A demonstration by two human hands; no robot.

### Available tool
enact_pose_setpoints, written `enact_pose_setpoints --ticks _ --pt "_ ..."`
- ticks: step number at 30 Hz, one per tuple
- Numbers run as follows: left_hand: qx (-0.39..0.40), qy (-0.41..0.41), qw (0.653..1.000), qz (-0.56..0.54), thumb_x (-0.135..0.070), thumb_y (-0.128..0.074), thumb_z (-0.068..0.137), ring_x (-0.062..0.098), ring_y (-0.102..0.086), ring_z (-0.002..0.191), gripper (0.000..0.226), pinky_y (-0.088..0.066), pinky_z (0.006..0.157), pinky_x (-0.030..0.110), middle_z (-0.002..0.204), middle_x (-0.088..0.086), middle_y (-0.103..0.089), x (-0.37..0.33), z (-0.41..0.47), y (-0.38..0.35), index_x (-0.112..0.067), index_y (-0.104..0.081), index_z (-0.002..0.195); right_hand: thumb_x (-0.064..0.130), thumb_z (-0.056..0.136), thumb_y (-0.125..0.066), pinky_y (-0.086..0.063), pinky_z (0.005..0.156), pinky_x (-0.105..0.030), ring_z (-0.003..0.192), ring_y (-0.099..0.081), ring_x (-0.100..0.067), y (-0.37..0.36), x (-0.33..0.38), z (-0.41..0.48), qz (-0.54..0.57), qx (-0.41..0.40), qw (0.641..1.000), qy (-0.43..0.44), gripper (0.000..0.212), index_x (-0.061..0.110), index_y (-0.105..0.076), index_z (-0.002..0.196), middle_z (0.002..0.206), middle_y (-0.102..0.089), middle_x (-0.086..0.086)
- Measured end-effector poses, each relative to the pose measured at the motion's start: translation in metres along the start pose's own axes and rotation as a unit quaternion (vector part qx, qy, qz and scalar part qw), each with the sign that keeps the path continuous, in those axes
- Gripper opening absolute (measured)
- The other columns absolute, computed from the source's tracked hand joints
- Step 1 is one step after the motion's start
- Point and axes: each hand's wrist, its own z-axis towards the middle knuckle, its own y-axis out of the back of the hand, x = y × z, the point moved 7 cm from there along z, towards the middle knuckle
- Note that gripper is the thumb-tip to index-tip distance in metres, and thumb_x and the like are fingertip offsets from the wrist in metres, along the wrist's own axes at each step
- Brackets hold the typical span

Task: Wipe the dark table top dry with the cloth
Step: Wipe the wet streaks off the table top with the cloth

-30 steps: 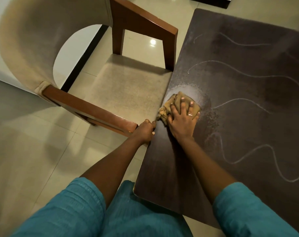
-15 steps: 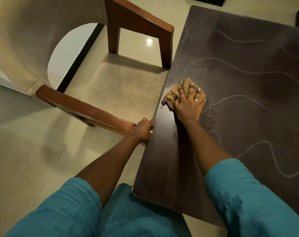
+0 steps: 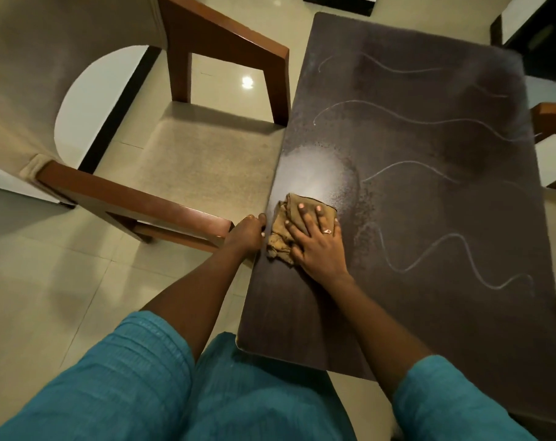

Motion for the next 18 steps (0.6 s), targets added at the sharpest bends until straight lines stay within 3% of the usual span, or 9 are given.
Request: enact_pose_setpoints --ticks 4,8,12,15,18 --pt "-0.004 -0.006 1.0 0.002 -0.01 -0.049 0.09 0.036 -0.055 0.11 0.031 -0.047 0.088 0.044 0.121 0.019 -0.059 -0.001 -0.002 0.001 -0.005 -0.046 0.12 0.049 0.083 -0.036 -0.036 0.097 -0.066 0.135 -0.037 -0.042 0.0 -0.043 -0.02 -0.003 0.013 0.998 -0.056 0.053 0.032 -0.058 0.128 0.148 -0.04 -0.011" --pt "-0.009 0.0 1.0 0.01 -0.01 -0.042 0.093 0.036 -0.055 0.11 0.029 -0.046 0.085 0.044 0.12 0.02 -0.059 0.001 -0.005 -0.002 -0.006 -0.043 0.121 0.047 0.093 -0.036 -0.018 0.11 -0.062 0.145 -0.012 -0.038 0.012 -0.076 -0.018 -0.003 0.004 0.992 -0.123 0.051 0.034 -0.04 0.142 0.159 -0.017 -0.007" --pt "-0.007 -0.003 1.0 0.001 -0.013 -0.044 0.091 0.037 -0.057 0.109 0.031 -0.048 0.085 0.043 0.12 0.019 -0.06 0.003 -0.004 -0.004 -0.007 -0.044 0.122 0.044 0.096 -0.037 -0.006 0.113 -0.061 0.147 0.002 -0.033 0.02 -0.072 0.005 0.02 -0.002 0.987 -0.158 0.051 0.036 -0.03 0.146 0.161 -0.003 -0.001" --pt "-0.01 -0.005 1.0 -0.008 -0.012 -0.044 0.092 0.038 -0.057 0.109 0.031 -0.049 0.087 0.044 0.12 0.021 -0.06 0.003 -0.004 -0.006 -0.006 -0.044 0.123 0.047 0.095 -0.037 -0.004 0.112 -0.061 0.147 0.004 -0.032 0.016 -0.049 0.013 0.031 0.007 0.988 -0.149 0.052 0.037 -0.031 0.145 0.161 -0.004 0.0" --pt "-0.018 -0.008 1.0 -0.012 -0.017 -0.045 0.093 0.039 -0.057 0.108 0.032 -0.047 0.085 0.042 0.119 0.021 -0.061 0.004 -0.006 -0.007 -0.008 -0.046 0.124 0.048 0.094 -0.035 -0.007 0.112 -0.061 0.147 -0.001 -0.032 0.01 -0.016 0.002 0.016 0.014 0.997 -0.078 0.05 0.037 -0.035 0.143 0.16 -0.011 -0.001"
